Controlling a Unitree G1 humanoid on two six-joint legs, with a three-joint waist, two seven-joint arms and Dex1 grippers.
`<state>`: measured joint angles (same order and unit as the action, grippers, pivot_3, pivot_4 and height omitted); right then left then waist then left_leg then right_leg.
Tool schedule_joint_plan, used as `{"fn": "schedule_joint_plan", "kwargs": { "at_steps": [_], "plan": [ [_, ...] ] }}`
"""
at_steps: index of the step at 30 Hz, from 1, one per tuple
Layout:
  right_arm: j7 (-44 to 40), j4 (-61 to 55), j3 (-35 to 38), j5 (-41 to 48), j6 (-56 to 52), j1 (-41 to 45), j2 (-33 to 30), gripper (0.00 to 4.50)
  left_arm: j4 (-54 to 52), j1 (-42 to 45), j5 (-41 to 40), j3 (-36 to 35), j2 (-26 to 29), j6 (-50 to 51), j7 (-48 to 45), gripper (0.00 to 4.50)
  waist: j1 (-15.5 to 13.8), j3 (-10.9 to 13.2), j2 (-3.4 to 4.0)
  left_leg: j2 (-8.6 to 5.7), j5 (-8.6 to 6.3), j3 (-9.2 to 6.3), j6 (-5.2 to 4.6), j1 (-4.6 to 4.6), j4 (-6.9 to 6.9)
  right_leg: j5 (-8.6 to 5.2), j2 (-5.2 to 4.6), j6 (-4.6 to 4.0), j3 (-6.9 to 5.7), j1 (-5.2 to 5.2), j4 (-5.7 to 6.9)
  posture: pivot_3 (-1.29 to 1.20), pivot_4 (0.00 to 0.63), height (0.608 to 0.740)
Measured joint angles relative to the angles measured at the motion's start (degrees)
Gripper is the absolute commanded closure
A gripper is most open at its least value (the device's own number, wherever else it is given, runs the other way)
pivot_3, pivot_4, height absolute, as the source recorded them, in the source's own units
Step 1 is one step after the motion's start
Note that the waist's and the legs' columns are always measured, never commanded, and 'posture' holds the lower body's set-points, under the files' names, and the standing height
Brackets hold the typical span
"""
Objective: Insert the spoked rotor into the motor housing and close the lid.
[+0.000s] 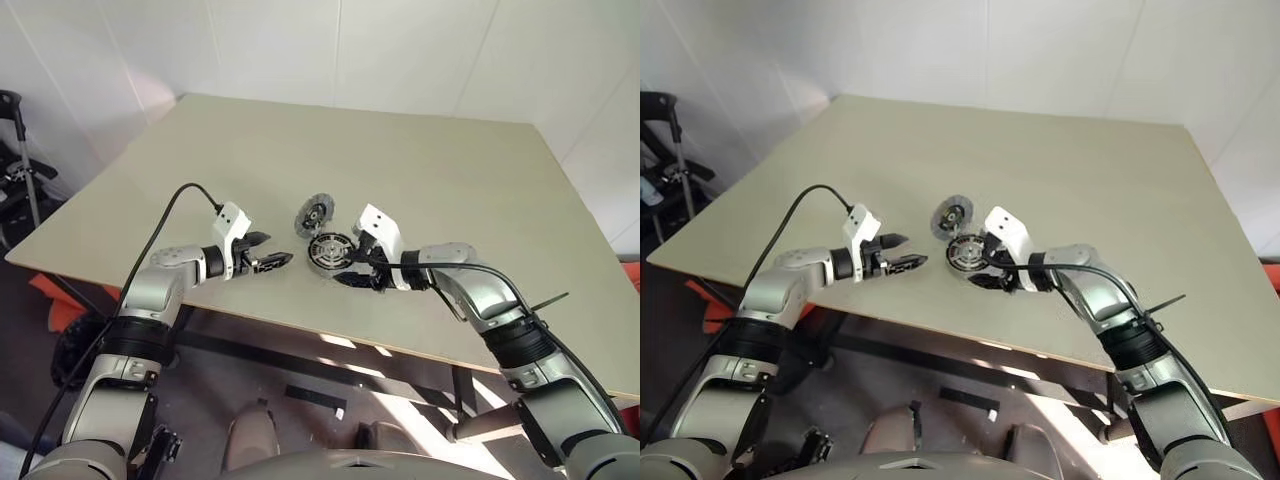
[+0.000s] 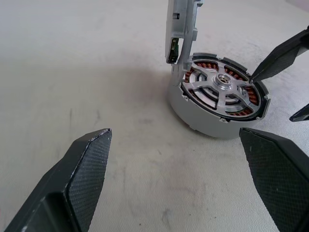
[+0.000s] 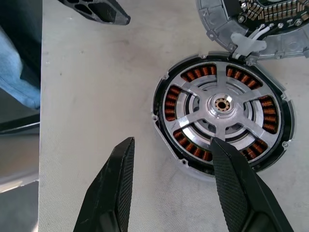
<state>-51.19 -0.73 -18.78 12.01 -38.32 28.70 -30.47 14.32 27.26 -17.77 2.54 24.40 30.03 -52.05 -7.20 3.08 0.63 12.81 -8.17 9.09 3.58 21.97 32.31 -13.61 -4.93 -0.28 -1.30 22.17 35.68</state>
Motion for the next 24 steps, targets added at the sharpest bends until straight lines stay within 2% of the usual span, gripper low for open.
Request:
{"fn": "schedule_joint_plan", "kwargs": {
  "at_steps": [8,14,24],
  "plan": [
    [-1.1,-4.1,-4.0,-7.4,4.5,2.6,-5.2,1.70,0.0,-0.8,0.0,0.0,-0.5,0.0,0.4,0.00,0.0,0.0,0.00,0.00,0.00,0.00,0.00,-0.05,0.03,0.00,0.00,0.00,0.01,-0.04,0.03,0.00,0.000,0.740],
    [-1.5,-1.3,-6.5,-12.7,9.5,4.8,-5.1,1.70,-0.1,-0.8,-0.1,0.0,-0.7,0.0,0.5,0.00,0.1,0.0,0.00,0.00,-0.07,0.00,-0.11,-0.03,0.04,0.00,0.00,0.00,0.01,-0.03,0.03,0.00,0.000,0.740],
    [-3.7,-0.7,-6.8,-13.7,10.3,3.5,-3.6,1.70,-0.1,-0.9,-0.1,-0.2,-0.6,0.0,1.1,0.00,0.1,0.0,0.00,0.01,-0.17,0.00,-0.28,-0.02,0.15,0.00,0.00,0.00,0.02,-0.06,0.04,0.00,0.000,0.740]
  ]
}}
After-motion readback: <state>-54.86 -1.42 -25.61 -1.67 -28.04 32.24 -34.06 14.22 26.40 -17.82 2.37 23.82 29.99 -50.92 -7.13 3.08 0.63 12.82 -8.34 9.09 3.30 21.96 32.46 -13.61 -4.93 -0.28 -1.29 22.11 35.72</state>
